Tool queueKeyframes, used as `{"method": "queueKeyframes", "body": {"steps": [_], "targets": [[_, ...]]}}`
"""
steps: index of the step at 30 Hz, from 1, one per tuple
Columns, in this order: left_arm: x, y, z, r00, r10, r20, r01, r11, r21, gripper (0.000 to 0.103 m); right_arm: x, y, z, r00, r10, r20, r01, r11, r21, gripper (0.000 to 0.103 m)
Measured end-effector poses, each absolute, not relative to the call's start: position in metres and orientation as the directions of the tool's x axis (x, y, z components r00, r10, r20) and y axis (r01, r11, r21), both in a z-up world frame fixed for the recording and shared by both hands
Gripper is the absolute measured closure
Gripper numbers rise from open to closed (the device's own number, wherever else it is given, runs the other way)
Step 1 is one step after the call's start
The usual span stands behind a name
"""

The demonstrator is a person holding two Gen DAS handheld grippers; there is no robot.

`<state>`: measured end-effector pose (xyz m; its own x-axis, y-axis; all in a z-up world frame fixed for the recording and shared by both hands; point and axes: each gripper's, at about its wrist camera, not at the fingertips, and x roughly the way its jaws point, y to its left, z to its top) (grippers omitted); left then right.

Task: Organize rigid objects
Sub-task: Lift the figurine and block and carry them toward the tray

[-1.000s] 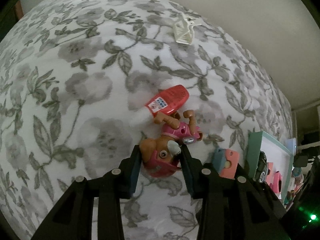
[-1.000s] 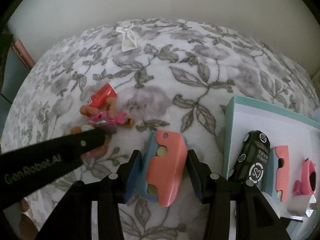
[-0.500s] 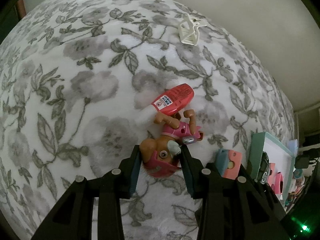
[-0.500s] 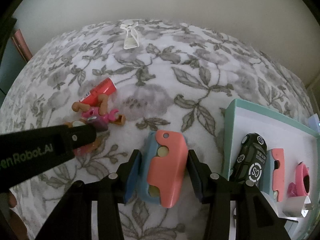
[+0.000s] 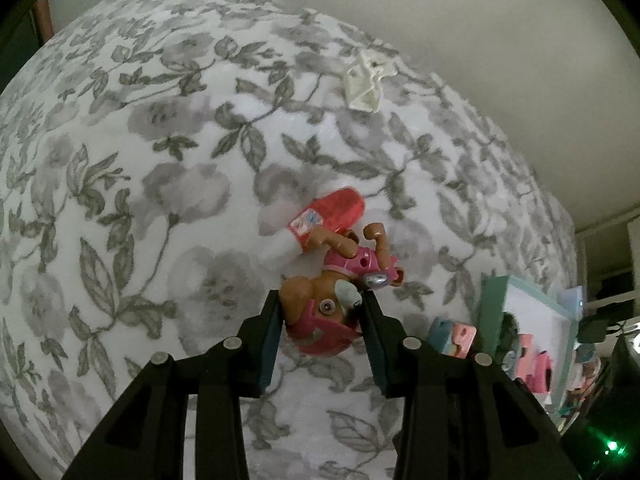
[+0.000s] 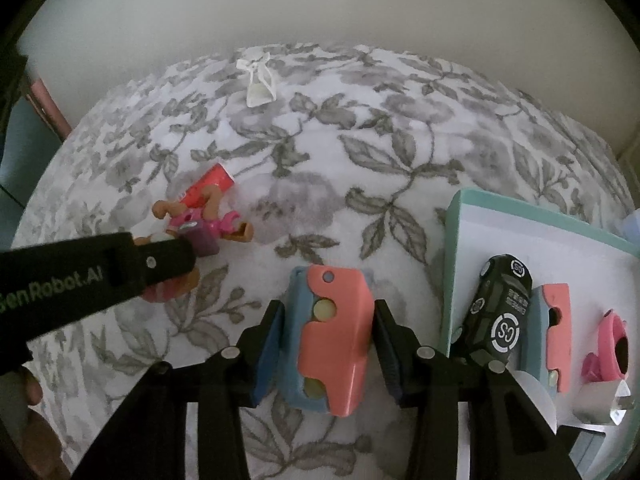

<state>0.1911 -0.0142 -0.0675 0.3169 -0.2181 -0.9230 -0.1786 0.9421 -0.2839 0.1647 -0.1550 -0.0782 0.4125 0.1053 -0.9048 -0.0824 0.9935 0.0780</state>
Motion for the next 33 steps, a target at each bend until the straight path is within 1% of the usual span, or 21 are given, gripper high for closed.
{"method": "queueKeyframes", "body": {"steps": [6,10,17,23,29,33], "targets": [[0.190,-0.015,-0.040,0.382,-0.237,-0.893,-0.155,0.936,-0.315,0.063,0.164,-0.168,-0.055,0.465,0.139,-0.874,-0.054,0.990,0.128,0.057],[0.189,-0.016,-0.017,0.434,-0.236,-0.869,-0.140,0.936,-0.324,0.063,0.162,-0.188,-0.037,0.498,0.162,-0.852,-0.005,0.983,0.184,0.057],[0.182,-0.033,0.014,0.499,-0.262,-0.826,-0.072,0.937,-0.341,0.063,0.155,-0.223,-0.005,0.561,0.151,-0.814,0.064,0.972,0.225,0.057],[0.177,-0.069,0.013,0.476,-0.292,-0.829,-0.002,0.943,-0.333,0.063,0.154,-0.253,-0.007,0.546,0.098,-0.832,0.115,0.975,0.191,0.057],[0.171,-0.109,0.008,0.446,-0.326,-0.834,0.075,0.942,-0.328,0.063,0.148,-0.299,-0.023,0.510,0.064,-0.858,0.224,0.953,0.204,0.057],[0.166,-0.138,-0.001,0.416,-0.361,-0.835,0.115,0.931,-0.346,0.063,0.140,-0.327,-0.027,0.504,0.032,-0.863,0.297,0.932,0.208,0.057]]}}
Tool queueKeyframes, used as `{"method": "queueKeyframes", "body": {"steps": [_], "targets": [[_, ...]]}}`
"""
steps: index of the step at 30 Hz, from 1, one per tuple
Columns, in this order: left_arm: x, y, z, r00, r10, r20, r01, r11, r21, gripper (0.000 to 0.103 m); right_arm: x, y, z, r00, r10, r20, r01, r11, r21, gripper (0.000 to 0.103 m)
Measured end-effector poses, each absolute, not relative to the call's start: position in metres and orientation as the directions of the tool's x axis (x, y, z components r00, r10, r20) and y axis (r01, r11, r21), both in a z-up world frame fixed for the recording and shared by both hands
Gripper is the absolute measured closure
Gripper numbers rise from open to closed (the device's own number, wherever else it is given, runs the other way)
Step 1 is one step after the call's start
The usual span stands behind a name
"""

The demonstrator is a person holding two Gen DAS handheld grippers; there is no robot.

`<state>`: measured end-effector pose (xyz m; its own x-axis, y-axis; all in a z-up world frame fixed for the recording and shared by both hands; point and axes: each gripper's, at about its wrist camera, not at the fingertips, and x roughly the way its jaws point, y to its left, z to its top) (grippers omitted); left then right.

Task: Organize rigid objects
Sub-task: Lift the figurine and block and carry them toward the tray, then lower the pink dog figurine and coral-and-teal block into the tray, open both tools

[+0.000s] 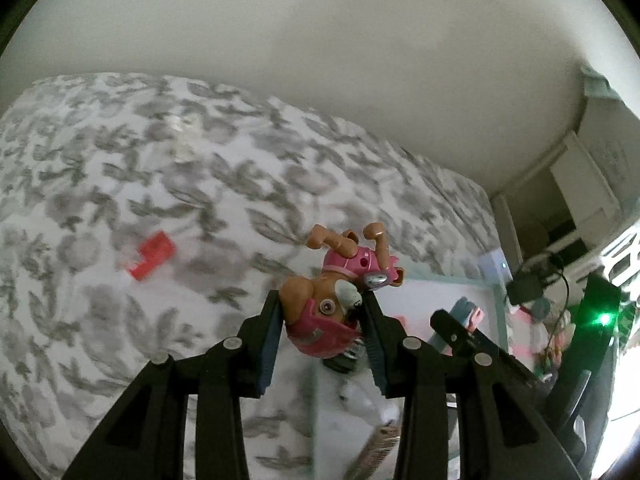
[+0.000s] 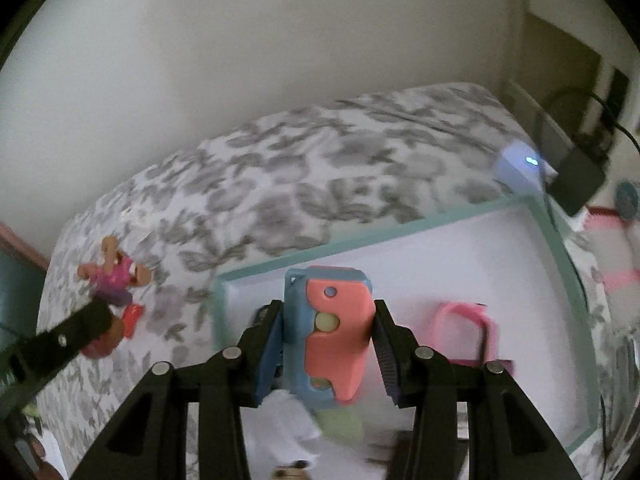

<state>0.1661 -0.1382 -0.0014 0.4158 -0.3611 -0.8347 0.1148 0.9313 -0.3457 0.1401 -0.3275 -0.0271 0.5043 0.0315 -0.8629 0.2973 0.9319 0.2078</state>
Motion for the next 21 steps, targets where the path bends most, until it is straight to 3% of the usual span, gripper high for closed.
{"method": "queueKeyframes", "body": {"steps": [6,21], "targets": [[0.157,-0.179,-0.016,0.349,-0.422,-0.837,0.196,0.906,-0.375,0.063,0.129,-0.362,-0.029,0.489,-0.036,-0.872,0.376,0.910,0.174,0.057],[0.146,-0.216,-0.036,0.277,-0.417,-0.866,0.279,0.897,-0.342,0.063,0.117,-0.393,-0.036,0.462,-0.081,-0.883,0.452,0.879,0.155,0.057]]}}
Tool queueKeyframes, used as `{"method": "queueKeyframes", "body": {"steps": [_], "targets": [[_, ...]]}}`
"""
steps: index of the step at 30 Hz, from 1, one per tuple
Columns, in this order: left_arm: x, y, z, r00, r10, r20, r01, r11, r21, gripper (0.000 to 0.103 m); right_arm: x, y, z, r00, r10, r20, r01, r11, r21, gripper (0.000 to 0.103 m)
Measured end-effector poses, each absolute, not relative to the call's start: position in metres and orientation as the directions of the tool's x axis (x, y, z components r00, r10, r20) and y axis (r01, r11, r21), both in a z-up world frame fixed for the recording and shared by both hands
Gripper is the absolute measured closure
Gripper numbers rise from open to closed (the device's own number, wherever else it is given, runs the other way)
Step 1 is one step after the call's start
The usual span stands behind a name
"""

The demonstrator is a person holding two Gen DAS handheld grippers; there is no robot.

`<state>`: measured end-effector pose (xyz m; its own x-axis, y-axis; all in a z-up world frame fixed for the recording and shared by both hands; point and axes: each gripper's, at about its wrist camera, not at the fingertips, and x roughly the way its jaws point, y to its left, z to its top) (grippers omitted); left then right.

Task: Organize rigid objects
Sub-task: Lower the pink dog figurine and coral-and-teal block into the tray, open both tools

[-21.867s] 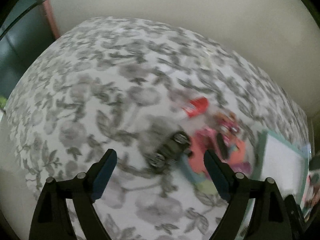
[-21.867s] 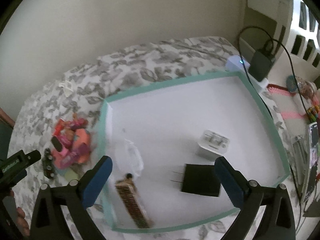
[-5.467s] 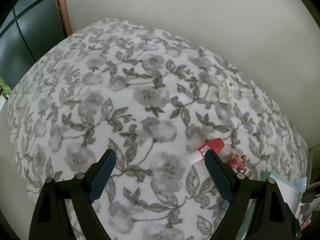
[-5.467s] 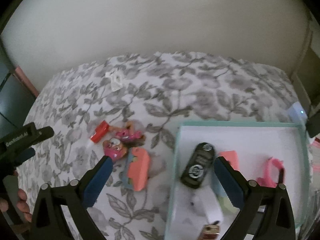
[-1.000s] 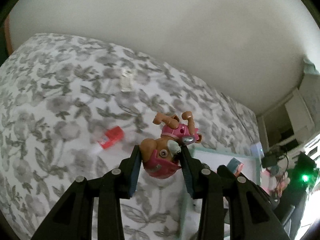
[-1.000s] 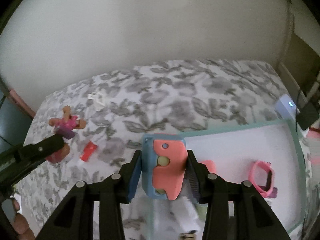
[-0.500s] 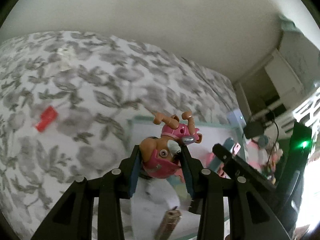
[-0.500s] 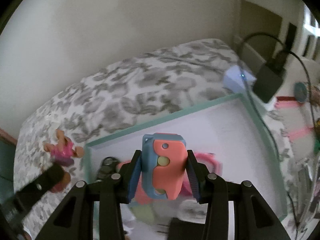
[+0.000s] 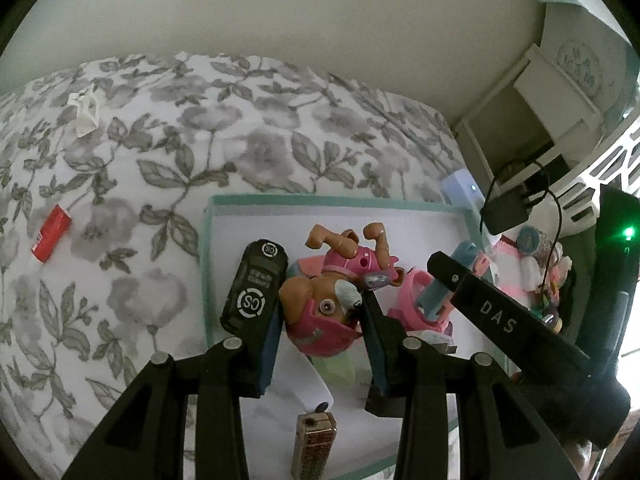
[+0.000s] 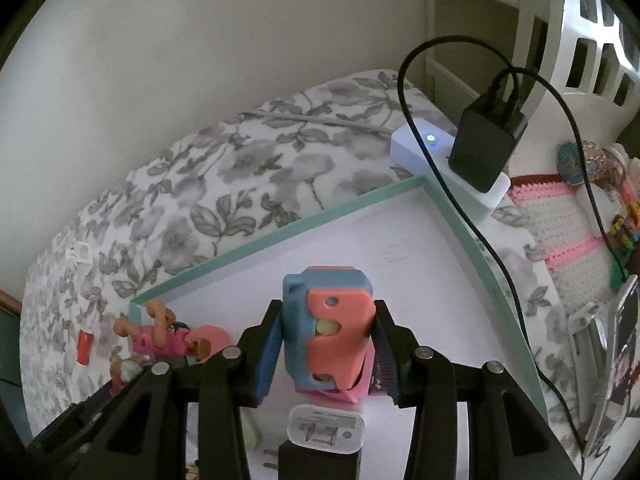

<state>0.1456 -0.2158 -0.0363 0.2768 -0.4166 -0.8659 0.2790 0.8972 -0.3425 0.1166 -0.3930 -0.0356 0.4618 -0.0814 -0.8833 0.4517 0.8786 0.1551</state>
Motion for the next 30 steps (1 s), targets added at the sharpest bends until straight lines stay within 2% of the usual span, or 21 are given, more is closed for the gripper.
{"method": "queueKeyframes", "body": {"steps": [16,19,21,30], "targets": [[0.147,-0.222,-0.046,0.229,-0.409,-0.883,0.294,0.894,-0.338,0.063,0.119,-0.390,-0.038,0.440,-0.089,-0.893,0.452,0.882,0.135,0.055],[0.147,-0.223,-0.046,0.218,-0.409,-0.886,0.296,0.893,-0.339,0.058,0.120,-0.391,-0.039,0.436,-0.087,-0.896,0.454,0.881,0.136,0.055],[0.147,-0.223,-0.046,0.223,-0.401,-0.889,0.295,0.896,-0.330,0.050,0.121,-0.389,-0.038,0.431,-0.093,-0.898,0.450,0.884,0.125,0.055],[0.149,-0.214,-0.033,0.262,-0.376,-0.889,0.291,0.909,-0.299,0.050,0.123,-0.389,-0.036,0.409,-0.098,-0.907,0.445,0.889,0.105,0.051]]}}
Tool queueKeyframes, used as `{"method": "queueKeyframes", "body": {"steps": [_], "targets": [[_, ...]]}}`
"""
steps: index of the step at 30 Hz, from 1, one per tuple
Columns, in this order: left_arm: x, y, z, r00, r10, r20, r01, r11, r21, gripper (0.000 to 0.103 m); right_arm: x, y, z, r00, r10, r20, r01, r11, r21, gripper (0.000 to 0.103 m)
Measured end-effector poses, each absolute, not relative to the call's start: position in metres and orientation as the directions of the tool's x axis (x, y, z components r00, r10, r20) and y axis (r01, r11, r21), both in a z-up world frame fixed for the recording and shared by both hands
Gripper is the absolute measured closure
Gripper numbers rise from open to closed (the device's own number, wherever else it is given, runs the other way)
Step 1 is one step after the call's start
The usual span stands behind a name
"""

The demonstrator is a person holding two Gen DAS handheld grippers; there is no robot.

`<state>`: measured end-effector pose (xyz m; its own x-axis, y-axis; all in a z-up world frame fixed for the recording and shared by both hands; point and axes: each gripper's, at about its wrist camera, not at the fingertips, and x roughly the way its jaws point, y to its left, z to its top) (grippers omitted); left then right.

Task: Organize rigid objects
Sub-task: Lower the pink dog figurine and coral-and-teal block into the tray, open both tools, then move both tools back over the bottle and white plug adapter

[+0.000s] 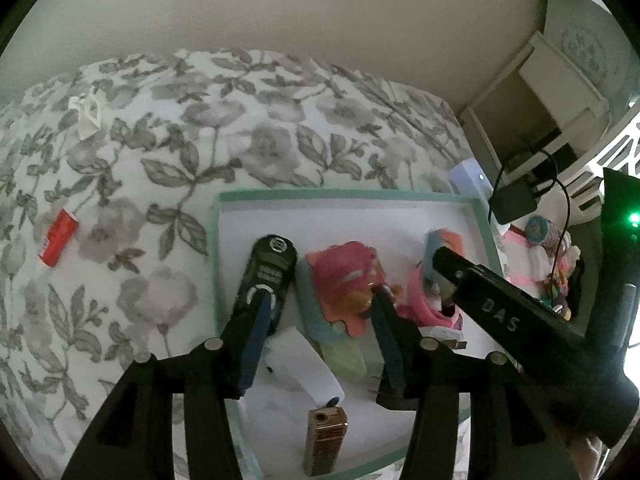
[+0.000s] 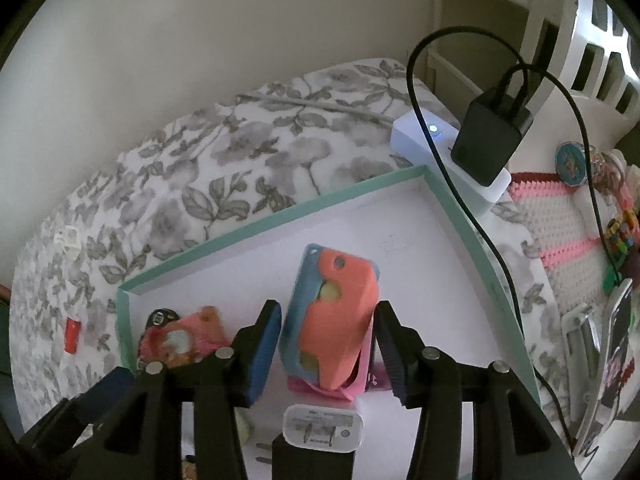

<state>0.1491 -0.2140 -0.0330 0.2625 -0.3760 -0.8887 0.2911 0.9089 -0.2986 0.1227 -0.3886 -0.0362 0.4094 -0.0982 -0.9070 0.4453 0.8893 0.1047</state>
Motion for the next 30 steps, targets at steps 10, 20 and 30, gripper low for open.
{"method": "queueKeyframes", "body": {"steps": [10,20,30], "targets": [[0.161,-0.179,-0.009,0.362,-0.307,-0.880,0.202,0.948,-0.247,0.045,0.123,-0.372,0.004,0.498,-0.087,-0.863,0.386,0.913,0.132,0.051],[0.176,-0.125,-0.018,0.392,-0.138,-0.910,0.013,0.989,-0.144,0.036,0.136,-0.341,-0.001,0.483,-0.051,-0.874,0.309,0.944,0.116,0.046],[0.184,-0.079,-0.026,0.410,0.022,-0.912,-0.125,0.992,-0.033,0.014,0.145,-0.309,-0.009,0.469,-0.040,-0.882,0.220,0.973,0.073,0.024]]}}
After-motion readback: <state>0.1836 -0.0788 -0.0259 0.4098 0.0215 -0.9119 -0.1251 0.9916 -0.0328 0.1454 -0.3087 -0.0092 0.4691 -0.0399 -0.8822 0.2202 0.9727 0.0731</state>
